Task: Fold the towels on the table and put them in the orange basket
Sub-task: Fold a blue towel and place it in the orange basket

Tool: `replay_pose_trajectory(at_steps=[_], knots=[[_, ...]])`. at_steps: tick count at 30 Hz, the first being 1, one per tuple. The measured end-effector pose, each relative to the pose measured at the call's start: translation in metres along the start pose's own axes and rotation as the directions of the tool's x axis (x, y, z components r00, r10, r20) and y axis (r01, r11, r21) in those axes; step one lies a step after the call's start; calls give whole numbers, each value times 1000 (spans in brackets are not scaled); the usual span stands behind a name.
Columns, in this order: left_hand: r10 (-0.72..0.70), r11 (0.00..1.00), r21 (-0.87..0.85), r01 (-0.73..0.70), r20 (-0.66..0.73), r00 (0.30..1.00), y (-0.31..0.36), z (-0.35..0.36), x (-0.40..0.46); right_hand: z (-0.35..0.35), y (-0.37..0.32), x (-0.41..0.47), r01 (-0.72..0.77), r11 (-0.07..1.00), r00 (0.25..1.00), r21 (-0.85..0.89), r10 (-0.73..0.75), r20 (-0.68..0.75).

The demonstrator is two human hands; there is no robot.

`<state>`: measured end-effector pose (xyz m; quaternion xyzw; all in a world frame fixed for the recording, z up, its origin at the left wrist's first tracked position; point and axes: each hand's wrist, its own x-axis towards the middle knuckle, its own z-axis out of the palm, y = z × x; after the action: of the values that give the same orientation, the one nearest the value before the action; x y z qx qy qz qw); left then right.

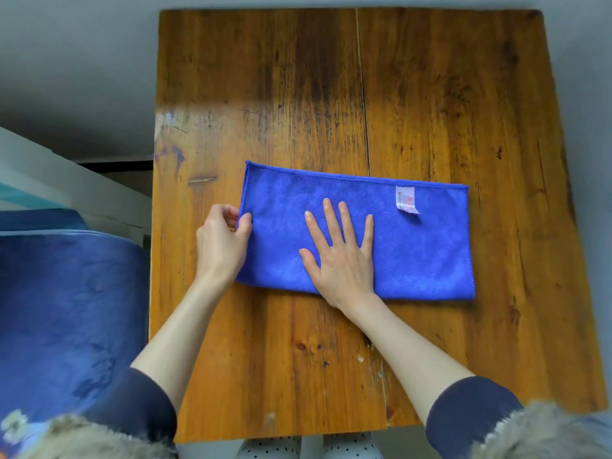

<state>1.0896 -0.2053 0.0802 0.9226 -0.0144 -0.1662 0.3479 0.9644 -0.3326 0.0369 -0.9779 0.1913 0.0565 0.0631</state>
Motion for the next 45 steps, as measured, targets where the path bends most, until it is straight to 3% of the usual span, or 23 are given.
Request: replay_pose_trajectory(at_steps=[2, 5, 10, 14, 18, 24, 30, 39, 45], knots=[[-117, 985, -108, 131, 126, 985, 5, -9, 18, 0, -5, 9, -11, 1000, 1000, 5, 10, 14], [-222, 910, -241, 336, 401, 889, 12, -26, 32, 0, -6, 15, -10, 1000, 998, 16, 10, 57], [-175, 911, -229, 343, 539, 824, 24, -42, 28, -8, -3, 17, 23, 999, 990, 38, -28, 142], [-134, 931, -224, 288, 524, 841, 42, -46, 18, -30, 6, 4, 58, 974, 996, 219, -70, 48], [-74, 955, -216, 204, 494, 866, 72, -44, 2, -46, 39, -31, 2, 944, 994, 331, 35, -104], [15, 958, -259, 123, 472, 881, 124, -13, -29, -47, 119, -80, -143, 951, 986, 274, 162, -48], [103, 962, -273, 28, 452, 886, 165, 55, -64, -41, 147, -96, -113, 961, 993, 254, 119, -9], [189, 981, -110, -159, 381, 905, 181, 129, -99, -35, 170, -102, -70, 852, 993, 519, 109, -46], [189, 980, -14, -200, 409, 893, 177, 158, -110, -36, 177, -101, -35, 873, 991, 487, 94, -98]])
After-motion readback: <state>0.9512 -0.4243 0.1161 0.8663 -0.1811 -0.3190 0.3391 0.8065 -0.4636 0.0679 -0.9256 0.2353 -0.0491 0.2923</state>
